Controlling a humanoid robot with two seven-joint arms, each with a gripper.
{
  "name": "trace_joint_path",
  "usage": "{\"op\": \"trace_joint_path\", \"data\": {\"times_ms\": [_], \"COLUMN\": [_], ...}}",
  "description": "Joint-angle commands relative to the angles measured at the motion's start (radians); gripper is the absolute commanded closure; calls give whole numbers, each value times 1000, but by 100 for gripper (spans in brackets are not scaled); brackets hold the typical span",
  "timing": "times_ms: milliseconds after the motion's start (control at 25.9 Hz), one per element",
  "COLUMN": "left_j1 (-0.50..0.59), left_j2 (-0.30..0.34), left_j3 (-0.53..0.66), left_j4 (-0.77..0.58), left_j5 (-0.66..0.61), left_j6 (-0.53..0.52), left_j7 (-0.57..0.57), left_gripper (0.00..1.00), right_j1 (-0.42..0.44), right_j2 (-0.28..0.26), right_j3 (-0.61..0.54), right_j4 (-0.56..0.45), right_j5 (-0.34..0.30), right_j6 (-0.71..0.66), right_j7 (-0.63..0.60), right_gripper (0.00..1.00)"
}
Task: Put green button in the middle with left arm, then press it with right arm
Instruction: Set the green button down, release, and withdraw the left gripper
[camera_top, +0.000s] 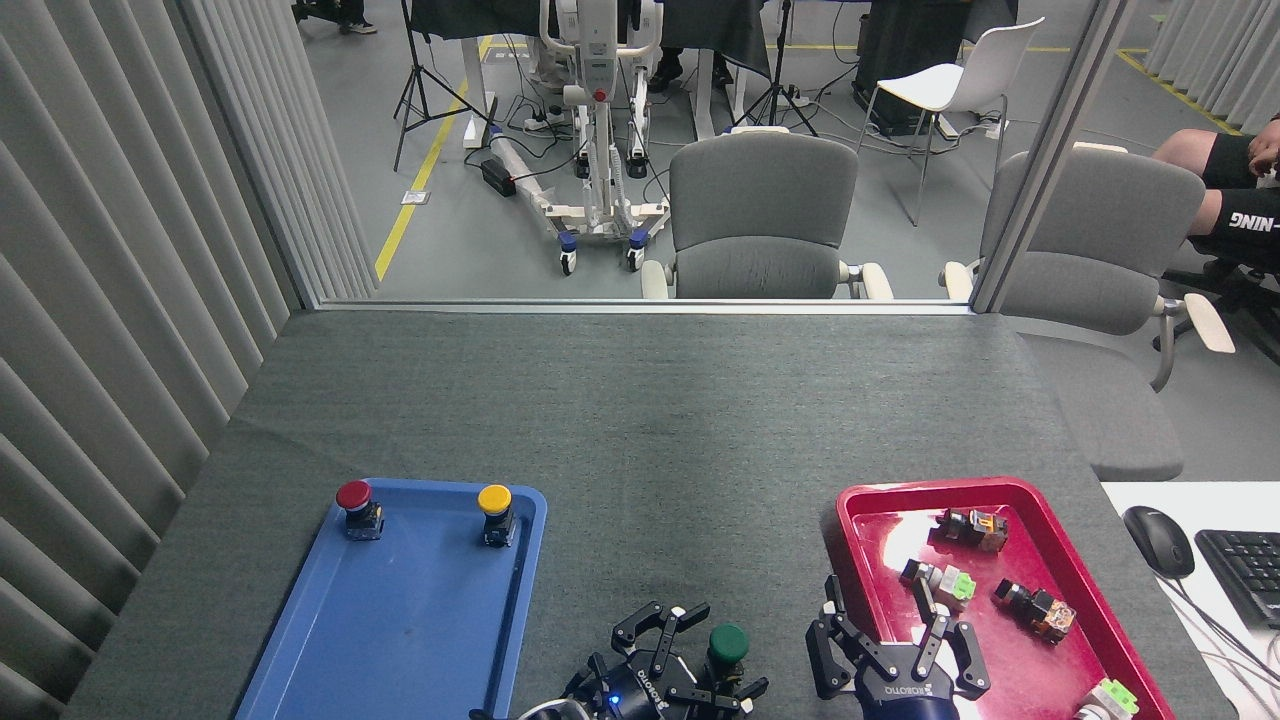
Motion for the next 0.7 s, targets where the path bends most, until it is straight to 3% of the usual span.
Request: {"op": "trace_joint_path", "data": {"times_ms": [0,193,348,502,657], "left_j1": [2,45,149,250,296], "left_j2": [7,25,119,191,231], "left_j3": [4,88,185,312,476], "left_j4": [-35,-78,-249,-354,-357], "left_j5": [8,77,97,101,181], "left_j6": [-1,3,4,-1,1], "left_j7": [-1,-1,-7,-10,-18], "left_gripper": [0,1,1,1,1], "right_j1": [-10,-11,-13,-7,-4], "right_j2": [10,13,21,24,24], "right_j3": [27,54,76,103,143], "right_j4": [5,22,22,19,20], "right_j5": [16,83,88,114,117], "right_j6": [1,33,25,7,-68], "right_j7": [3,3,3,0,2], "right_gripper": [31,54,71,83,88]}}
